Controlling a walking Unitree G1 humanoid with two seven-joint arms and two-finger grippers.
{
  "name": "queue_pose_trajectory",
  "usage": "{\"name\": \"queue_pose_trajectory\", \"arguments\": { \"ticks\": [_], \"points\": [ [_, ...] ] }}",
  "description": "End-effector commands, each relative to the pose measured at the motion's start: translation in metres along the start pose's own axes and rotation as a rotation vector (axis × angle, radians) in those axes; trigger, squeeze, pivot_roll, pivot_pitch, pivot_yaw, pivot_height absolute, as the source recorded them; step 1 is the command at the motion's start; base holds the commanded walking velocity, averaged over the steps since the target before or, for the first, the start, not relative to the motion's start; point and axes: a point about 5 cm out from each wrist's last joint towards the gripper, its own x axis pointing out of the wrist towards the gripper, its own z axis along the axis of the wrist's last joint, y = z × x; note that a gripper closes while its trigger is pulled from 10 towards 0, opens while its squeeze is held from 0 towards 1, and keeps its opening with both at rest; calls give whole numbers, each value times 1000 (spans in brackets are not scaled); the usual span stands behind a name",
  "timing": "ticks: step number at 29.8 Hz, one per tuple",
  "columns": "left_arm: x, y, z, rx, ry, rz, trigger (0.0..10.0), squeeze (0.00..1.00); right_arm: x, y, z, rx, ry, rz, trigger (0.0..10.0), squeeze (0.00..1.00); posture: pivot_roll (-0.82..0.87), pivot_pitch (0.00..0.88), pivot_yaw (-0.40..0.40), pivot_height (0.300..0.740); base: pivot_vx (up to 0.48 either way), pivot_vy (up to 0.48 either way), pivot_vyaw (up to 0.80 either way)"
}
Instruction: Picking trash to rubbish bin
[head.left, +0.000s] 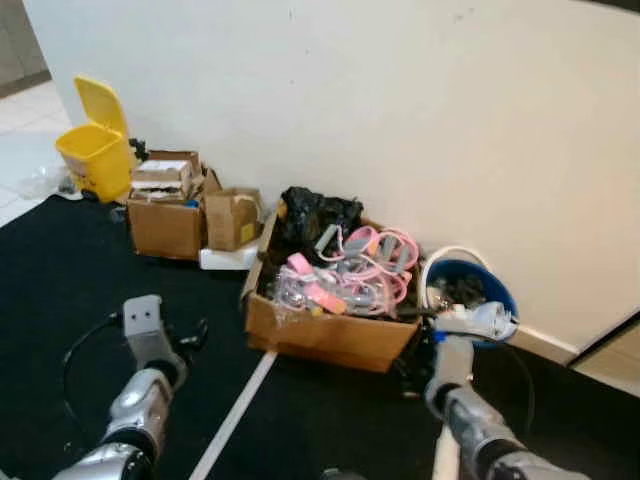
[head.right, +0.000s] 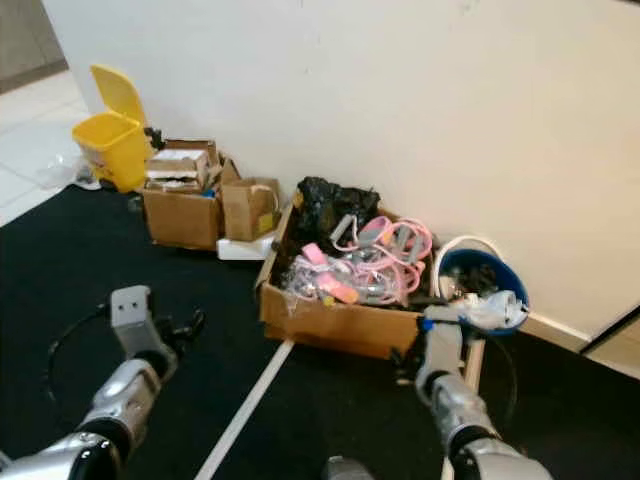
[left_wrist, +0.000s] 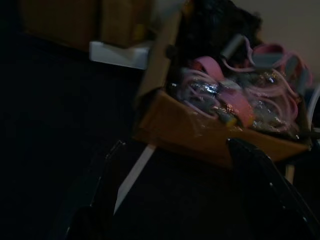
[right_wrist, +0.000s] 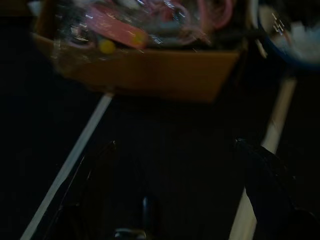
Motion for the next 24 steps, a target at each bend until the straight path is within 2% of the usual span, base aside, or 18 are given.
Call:
{"name": "queue_pose_trajectory", "arguments": {
  "ticks": [1, 24],
  "points": [
    [0, -3, -4, 5, 21, -12, 10000, 0, -1, -5, -1, 0, 9, -13, 10000, 0, -1, 0, -18, 740, 0, 0, -800],
    [-1, -3, -5, -2, 19, -14, 10000, 0, -1, -7, 4, -2, -9, -9, 10000, 0, -1, 0, -17, 740, 0, 0, -800]
  ]
}}
